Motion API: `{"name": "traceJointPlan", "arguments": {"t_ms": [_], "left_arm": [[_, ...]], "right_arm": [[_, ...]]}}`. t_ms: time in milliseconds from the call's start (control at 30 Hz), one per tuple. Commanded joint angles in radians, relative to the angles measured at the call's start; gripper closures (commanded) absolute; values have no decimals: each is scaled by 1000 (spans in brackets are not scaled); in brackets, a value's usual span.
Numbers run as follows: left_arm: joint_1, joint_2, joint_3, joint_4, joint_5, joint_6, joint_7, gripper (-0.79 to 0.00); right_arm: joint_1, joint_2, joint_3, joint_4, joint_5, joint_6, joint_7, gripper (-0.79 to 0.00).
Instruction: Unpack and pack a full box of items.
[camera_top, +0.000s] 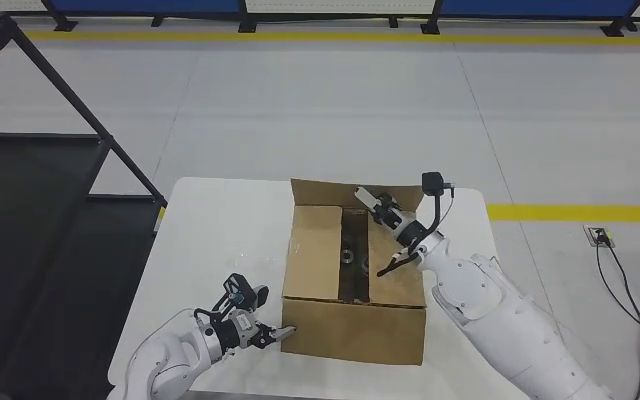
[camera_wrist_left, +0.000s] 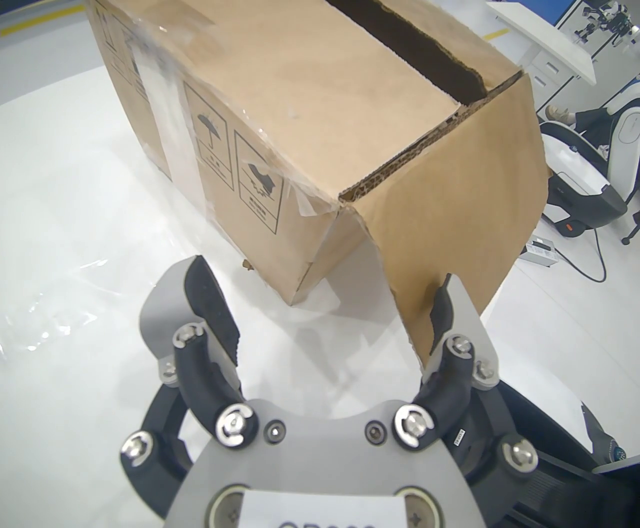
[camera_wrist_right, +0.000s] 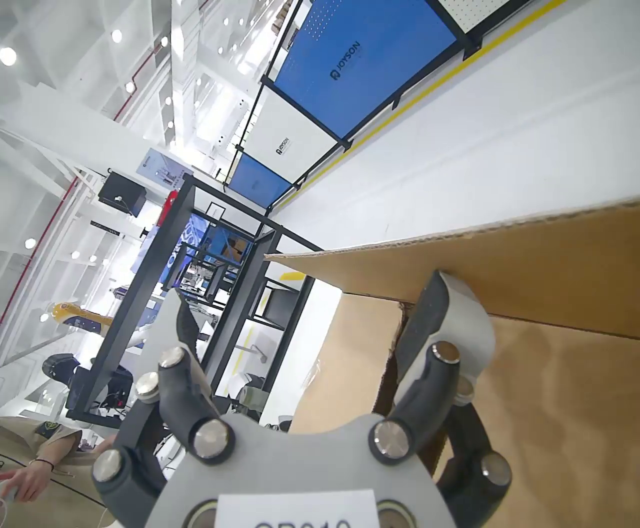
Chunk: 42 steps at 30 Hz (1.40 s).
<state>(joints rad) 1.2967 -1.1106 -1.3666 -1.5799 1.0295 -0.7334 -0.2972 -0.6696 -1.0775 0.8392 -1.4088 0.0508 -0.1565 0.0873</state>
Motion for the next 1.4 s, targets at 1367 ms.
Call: {"name": "traceJointPlan", "arguments": {"t_ms": [1367], "left_arm": [[0,0,0,0,0,0,0,-785]], "right_arm": [[474,-345,-262,802,93,203,54,-785]]}}
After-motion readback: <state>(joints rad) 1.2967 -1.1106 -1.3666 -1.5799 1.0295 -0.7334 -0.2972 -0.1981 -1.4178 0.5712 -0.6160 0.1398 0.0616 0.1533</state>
